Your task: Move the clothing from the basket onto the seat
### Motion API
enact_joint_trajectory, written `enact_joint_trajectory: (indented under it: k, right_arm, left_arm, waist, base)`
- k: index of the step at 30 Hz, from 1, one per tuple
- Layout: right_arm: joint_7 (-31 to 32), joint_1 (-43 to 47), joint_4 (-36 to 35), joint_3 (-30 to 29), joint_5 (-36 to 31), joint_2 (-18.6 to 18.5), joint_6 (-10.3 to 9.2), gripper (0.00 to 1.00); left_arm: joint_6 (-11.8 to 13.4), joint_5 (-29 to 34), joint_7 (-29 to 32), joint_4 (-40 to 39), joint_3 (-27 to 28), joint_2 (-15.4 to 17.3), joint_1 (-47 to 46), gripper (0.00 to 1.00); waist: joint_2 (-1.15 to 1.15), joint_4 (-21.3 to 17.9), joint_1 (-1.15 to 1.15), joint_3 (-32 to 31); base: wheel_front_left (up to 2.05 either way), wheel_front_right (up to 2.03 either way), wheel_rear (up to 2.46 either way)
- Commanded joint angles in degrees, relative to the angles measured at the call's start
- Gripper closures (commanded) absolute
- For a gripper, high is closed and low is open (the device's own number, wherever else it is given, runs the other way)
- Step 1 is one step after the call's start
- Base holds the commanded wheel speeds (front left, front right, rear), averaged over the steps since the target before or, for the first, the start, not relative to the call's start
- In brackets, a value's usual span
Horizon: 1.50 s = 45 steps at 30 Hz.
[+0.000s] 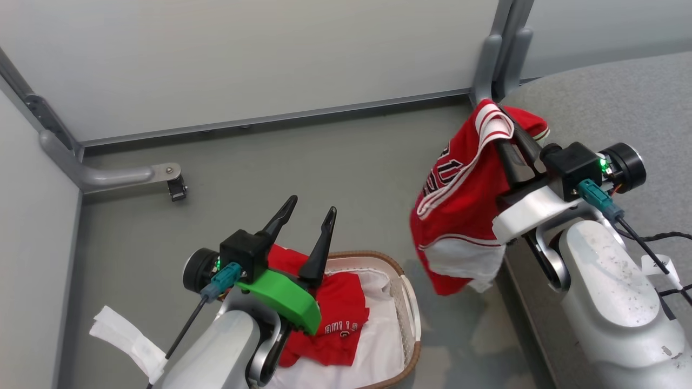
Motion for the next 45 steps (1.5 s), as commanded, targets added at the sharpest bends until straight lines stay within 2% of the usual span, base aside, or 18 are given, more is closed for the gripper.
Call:
enact_joint_trajectory:
  k: [1,8,21,27,31,36,41,45]
  right_arm:
    - [-0.12,0.73,-0.44,-0.3,-0.16,-0.34,-0.03,1.0]
    - [-0.12,-0.82,-0.91,-0.19,-0.79,-1.42,-0.03,1.0]
    - [-0.12,-3.82,-2.77,0.64,-0.57,-5.01,-0.04,1.0]
    - [-0.12,-3.47,-3.0,-0.49,-0.12,-6.3,-0.04,1.0]
    - [-0.12,-3.09,-2.59,-1.06,0.12,-6.7,-0.04,1.0]
    - [-0.12,-4.47,-1.53,-1.44,0.68,-6.98,-0.04,1.0]
    - [-0.12,-9.3,-0.25,-1.91,0.69,-9.16,-0.04,1.0]
    - [-0.12,-16.04,1.52,-2.08,0.7,-12.75,-0.05,1.0]
  left_arm:
    - [-0.26,0.72,-0.2,-0.24,0.63,-0.21,1.08,0.0]
    - [-1.35,3.94,-0.13,-0.53,1.71,-1.77,2.46,0.0]
    - [-3.37,8.93,-0.14,-1.1,2.94,-3.74,1.73,0.0]
    - [-3.92,10.2,-0.14,-0.61,2.57,-4.23,1.01,0.0]
    - [-4.05,11.46,-0.14,-0.59,2.24,-4.42,0.48,0.0]
    - [-4.34,12.52,-0.14,-1.09,1.68,-4.53,-0.36,0.0]
    - [-4.58,13.31,-0.14,-0.87,1.17,-4.36,-1.24,0.0]
    - [-4.54,13.52,-0.14,-1.09,1.0,-4.35,-2.0,0.0]
  waist:
    - [0.0,-0.76,0.0,0.57]
    - [0.0,-4.19,0.0,1.88]
    - [0.0,-17.27,0.0,6.24]
    - [0.0,-21.15,0.0,7.98]
    - [0.0,-22.05,0.0,9.22]
    - [0.0,-21.29,0.0,11.25]
    - [0.0,-19.16,0.0,13.42]
    - [0.0,-16.85,0.0,15.25]
  base:
    - [0.0,0.0,0.0]
    - [0.0,0.0,0.0]
    - [0.0,0.0,0.0]
    - [0.0,0.0,0.0]
    - [0.0,0.0,0.0]
    - [0.0,0.0,0.0]
    - [0.0,0.0,0.0]
    - [0.0,0.0,0.0]
